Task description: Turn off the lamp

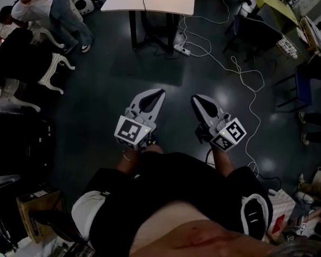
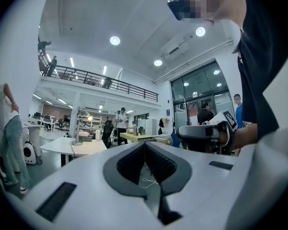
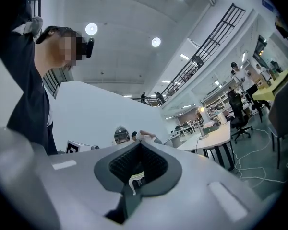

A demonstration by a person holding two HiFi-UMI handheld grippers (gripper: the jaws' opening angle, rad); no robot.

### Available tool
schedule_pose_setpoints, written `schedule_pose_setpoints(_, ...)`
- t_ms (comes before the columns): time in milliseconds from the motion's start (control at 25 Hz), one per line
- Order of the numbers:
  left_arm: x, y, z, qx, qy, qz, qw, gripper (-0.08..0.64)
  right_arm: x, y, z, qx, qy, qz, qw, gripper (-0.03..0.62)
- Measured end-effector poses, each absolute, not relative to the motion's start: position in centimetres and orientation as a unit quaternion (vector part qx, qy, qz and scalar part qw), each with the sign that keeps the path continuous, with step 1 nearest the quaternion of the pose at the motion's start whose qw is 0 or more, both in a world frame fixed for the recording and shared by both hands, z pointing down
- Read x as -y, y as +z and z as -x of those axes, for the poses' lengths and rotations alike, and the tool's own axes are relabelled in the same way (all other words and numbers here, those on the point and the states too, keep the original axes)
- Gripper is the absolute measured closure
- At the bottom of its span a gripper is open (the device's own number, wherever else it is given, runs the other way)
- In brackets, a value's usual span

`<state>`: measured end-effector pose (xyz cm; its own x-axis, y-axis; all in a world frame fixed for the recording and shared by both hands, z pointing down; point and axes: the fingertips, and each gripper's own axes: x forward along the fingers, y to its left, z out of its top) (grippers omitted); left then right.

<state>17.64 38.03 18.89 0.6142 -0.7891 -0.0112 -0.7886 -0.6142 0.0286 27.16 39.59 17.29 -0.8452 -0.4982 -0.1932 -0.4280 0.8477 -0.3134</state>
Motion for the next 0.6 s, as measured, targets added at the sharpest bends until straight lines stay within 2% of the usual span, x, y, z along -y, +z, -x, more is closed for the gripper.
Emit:
schedule_pose_setpoints(360, -35.4, 19.1, -11.7, 0.437, -0.023, -0.899, 0.031, 0.552, -36.8, 17.6, -21.0, -0.951, -0.132, 0.256, 0.115, 0.594)
schedule_pose_setpoints(600, -35.0, 18.8, -9.4, 0.419, -0.03, -0.907, 0.018, 0.552, -36.4, 17.9, -18.1, -0.946, -0.132, 0.27, 0.121, 0.594)
